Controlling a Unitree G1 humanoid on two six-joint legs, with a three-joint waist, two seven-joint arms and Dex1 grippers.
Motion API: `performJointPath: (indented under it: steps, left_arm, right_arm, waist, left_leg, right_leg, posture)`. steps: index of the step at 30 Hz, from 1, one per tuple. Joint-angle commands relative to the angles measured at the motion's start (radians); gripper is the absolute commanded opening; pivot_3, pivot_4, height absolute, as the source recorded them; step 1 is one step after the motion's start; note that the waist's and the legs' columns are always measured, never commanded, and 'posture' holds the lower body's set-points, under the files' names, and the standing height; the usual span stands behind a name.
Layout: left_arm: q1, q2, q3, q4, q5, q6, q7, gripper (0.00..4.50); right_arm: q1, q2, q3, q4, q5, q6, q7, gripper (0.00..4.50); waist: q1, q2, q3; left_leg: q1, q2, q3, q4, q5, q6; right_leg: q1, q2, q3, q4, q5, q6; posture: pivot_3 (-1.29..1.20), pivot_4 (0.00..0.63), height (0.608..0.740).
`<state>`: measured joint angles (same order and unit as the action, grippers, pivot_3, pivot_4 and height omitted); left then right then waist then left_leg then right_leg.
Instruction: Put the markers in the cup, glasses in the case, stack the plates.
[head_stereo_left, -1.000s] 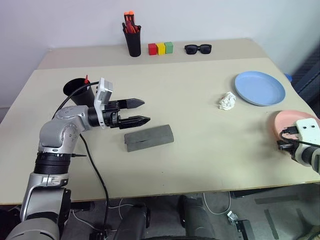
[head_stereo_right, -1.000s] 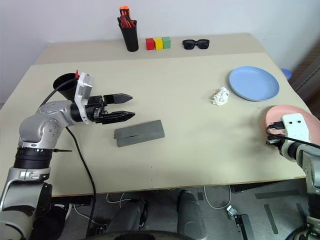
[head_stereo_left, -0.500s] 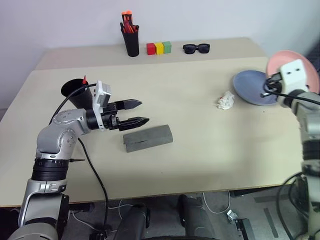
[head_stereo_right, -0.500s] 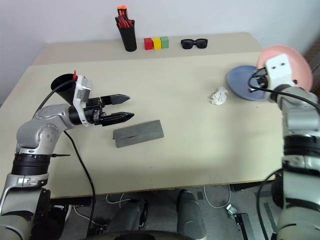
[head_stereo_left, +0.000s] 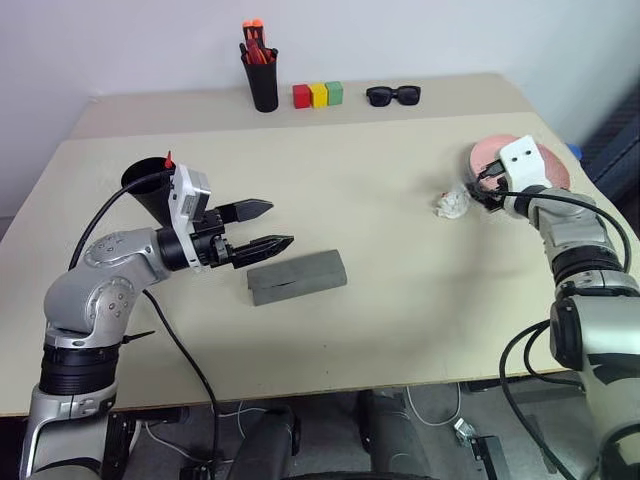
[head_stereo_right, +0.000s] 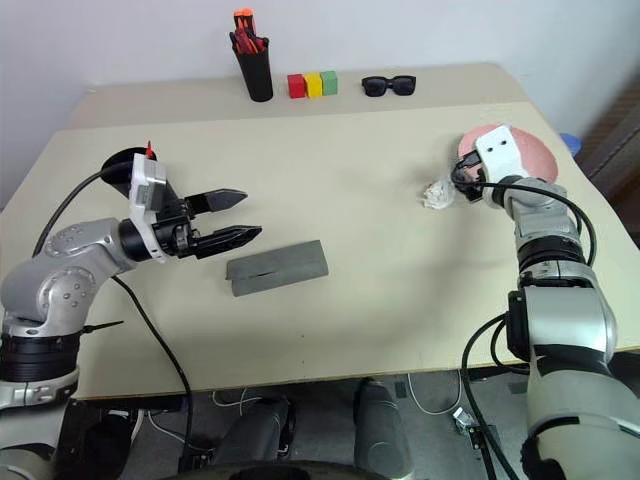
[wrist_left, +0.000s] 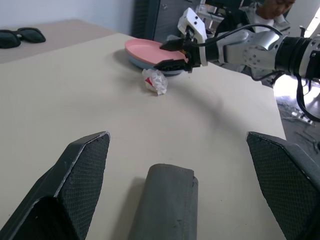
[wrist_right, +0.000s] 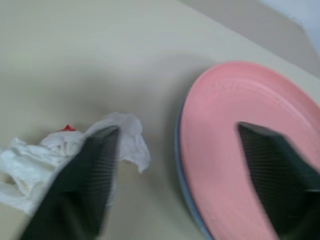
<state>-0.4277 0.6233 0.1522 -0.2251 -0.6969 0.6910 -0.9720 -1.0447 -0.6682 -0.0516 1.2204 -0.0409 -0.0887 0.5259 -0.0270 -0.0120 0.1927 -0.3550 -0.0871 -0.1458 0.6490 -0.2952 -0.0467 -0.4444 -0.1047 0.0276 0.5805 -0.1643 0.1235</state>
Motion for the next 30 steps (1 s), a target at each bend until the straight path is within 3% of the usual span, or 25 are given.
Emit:
performJointPath:
  steps: [1,9,15,19,25,28,30]
  left_arm:
    - [-0.017,0.017,0.022,0.006,-0.013,-0.020,-0.010,4.50]
    - [-0.052,0.002,-0.009,0.071,0.006,-0.064,-0.041,4.50]
    - [-0.064,0.010,-0.016,0.073,0.009,-0.069,-0.048,4.50]
    - [-0.051,0.015,-0.007,0.036,0.004,-0.054,-0.026,4.50]
    - [-0.035,0.022,0.010,0.001,-0.011,-0.032,0.009,4.50]
    - [-0.039,0.021,0.012,0.004,-0.009,-0.035,0.018,4.50]
    - [-0.041,0.018,0.012,0.008,-0.009,-0.037,0.022,4.50]
  right_arm:
    - [-0.051,0.006,-0.099,-0.071,0.112,0.038,0.056,4.46]
    - [0.113,0.090,-0.107,-0.309,0.161,0.184,0.085,4.46]
    - [0.159,0.116,-0.063,-0.295,0.110,0.182,0.034,4.46]
    - [0.151,0.135,-0.055,-0.259,0.106,0.186,0.032,3.18]
    - [0.118,0.129,-0.057,-0.223,0.100,0.164,0.041,0.05]
    - [0.080,0.112,-0.088,-0.211,0.126,0.145,0.051,0.05]
    - [0.030,0.087,-0.136,-0.170,0.145,0.109,-0.018,0.05]
  waist:
    - [-0.005,0.000,0.000]
    - [-0.017,0.000,0.000]
    - [-0.017,0.000,0.000]
    - [-0.019,0.000,0.000]
    - [-0.018,0.000,0.000]
    - [-0.018,0.000,0.000]
    - [-0.018,0.000,0.000]
  left_leg:
    - [0.000,0.000,0.000,0.000,0.000,0.000]
    - [0.000,0.001,0.000,0.000,0.000,0.000]
    - [0.000,0.000,0.000,0.000,0.000,0.000]
    - [0.000,0.000,0.000,0.000,0.000,0.000]
    - [0.000,0.000,0.000,0.001,0.000,0.000]
    - [0.000,0.000,0.000,0.001,0.000,0.000]
    - [0.000,0.000,0.000,0.001,0.000,0.000]
  right_leg:
    - [0.000,0.000,0.000,0.000,0.000,0.000]
    - [0.000,0.000,0.000,0.000,0.000,0.000]
    - [0.000,0.000,0.000,0.000,0.001,0.000]
    - [0.000,0.000,0.000,0.000,0.001,0.000]
    - [0.000,0.000,0.001,0.000,0.001,0.000]
    - [0.000,0.000,0.001,0.000,0.001,0.000]
    - [0.000,0.000,0.001,0.000,0.001,0.000]
  posture:
    - [0.00,0.150,0.740]
    - [0.00,0.150,0.740]
    - [0.00,0.150,0.740]
    - [0.00,0.150,0.740]
    - [0.00,0.150,0.740]
    - [0.00,0.150,0.740]
    - [0.00,0.150,0.740]
